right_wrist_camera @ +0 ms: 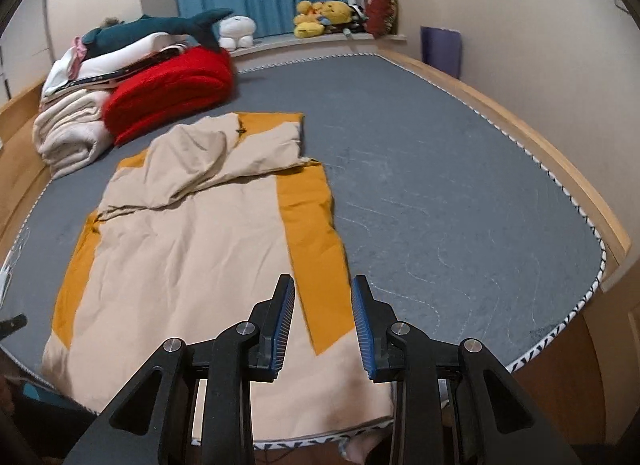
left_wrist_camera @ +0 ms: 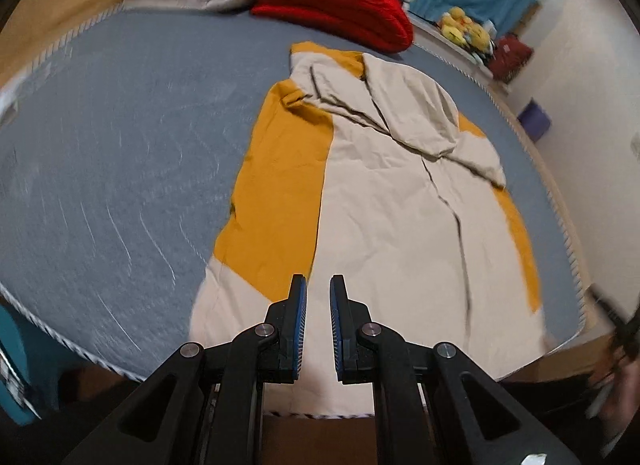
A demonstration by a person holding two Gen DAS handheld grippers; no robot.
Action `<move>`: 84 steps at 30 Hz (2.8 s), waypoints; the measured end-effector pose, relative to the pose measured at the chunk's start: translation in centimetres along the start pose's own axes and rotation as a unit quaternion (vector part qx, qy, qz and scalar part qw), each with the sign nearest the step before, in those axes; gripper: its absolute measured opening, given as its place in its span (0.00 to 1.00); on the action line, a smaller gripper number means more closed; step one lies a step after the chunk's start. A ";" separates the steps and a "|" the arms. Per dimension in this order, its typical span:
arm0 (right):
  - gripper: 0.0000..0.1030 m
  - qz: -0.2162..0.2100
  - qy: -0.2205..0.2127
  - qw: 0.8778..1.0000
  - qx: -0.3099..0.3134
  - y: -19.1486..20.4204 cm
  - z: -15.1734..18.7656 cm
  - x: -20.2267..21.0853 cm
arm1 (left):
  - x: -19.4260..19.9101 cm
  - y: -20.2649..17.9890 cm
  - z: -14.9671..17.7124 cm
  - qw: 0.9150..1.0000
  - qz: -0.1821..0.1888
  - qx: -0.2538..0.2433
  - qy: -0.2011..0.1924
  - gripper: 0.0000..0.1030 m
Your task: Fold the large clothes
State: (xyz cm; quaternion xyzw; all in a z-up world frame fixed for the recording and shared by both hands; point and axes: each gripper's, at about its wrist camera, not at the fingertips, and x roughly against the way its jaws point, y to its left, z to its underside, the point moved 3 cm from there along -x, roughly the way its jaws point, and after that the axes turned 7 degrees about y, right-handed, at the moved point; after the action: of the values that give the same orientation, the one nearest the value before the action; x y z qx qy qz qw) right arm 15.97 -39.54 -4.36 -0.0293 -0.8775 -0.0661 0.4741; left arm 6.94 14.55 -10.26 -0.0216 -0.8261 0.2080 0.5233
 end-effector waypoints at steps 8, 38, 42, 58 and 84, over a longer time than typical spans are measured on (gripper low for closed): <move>0.31 -0.028 0.065 0.993 -0.093 -3.6 1.2 -3.0 | -0.5 6.2 0.7 0.990 0.020 0.122 0.063 0.17; 0.45 0.045 0.266 0.959 -0.087 -4.4 6.0 -13.2 | -6.9 8.7 2.3 0.977 -0.101 0.095 0.164 0.35; 0.50 0.056 0.268 0.958 -0.086 -4.4 6.1 -13.4 | -7.0 8.3 2.2 0.976 -0.108 0.088 0.165 0.31; 0.10 0.008 0.251 0.968 -0.023 -0.2 6.2 -12.7 | -7.7 6.5 2.4 0.977 -0.119 0.066 0.167 0.14; 0.17 0.004 0.271 0.963 -0.009 -1.1 7.0 -12.8 | -8.7 3.0 2.6 0.977 -0.134 0.037 0.159 0.11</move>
State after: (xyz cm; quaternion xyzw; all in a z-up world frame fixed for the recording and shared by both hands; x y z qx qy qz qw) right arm 17.10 -39.47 -18.91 -0.0178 -0.7154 -0.0772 0.6942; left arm 8.03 14.23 -19.75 0.0756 -0.7193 0.1603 0.6718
